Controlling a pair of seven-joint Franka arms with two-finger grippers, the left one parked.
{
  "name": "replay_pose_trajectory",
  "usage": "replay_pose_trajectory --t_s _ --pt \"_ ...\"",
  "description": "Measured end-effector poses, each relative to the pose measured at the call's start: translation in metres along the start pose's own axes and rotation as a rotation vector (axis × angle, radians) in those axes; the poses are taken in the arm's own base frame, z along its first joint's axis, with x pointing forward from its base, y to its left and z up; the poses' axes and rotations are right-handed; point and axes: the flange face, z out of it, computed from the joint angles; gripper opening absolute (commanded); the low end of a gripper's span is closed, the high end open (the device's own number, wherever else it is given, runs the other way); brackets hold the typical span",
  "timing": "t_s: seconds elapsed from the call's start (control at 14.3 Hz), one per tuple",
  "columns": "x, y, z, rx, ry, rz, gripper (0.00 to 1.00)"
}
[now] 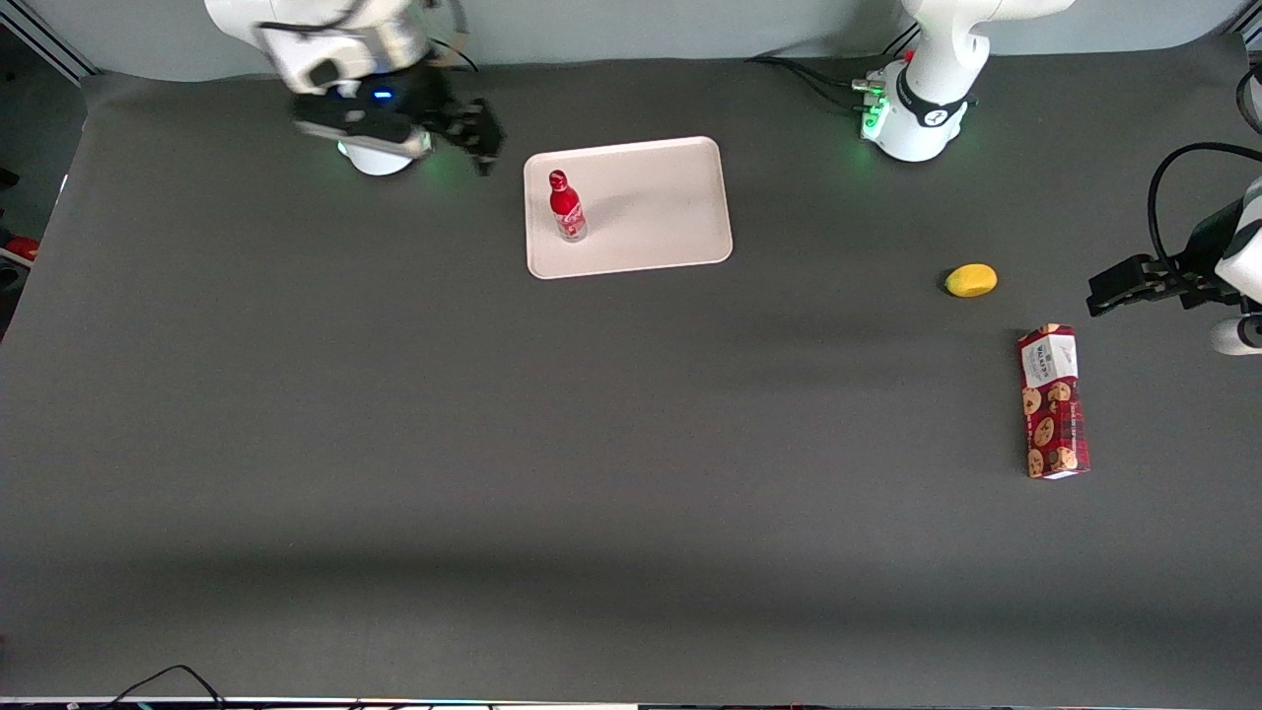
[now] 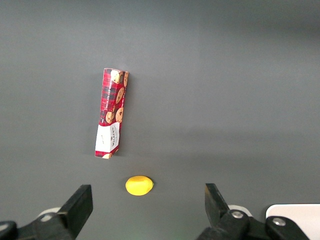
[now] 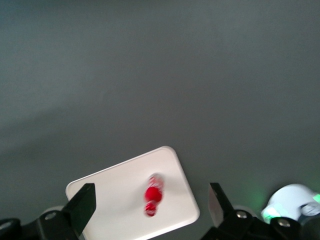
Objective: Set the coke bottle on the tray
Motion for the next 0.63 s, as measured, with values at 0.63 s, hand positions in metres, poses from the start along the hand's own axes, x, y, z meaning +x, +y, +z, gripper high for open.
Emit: replay_pose_trajectory --t_s 0.63 --pt "0.162 0.221 -0.021 0.034 -0.024 -0.198 1.00"
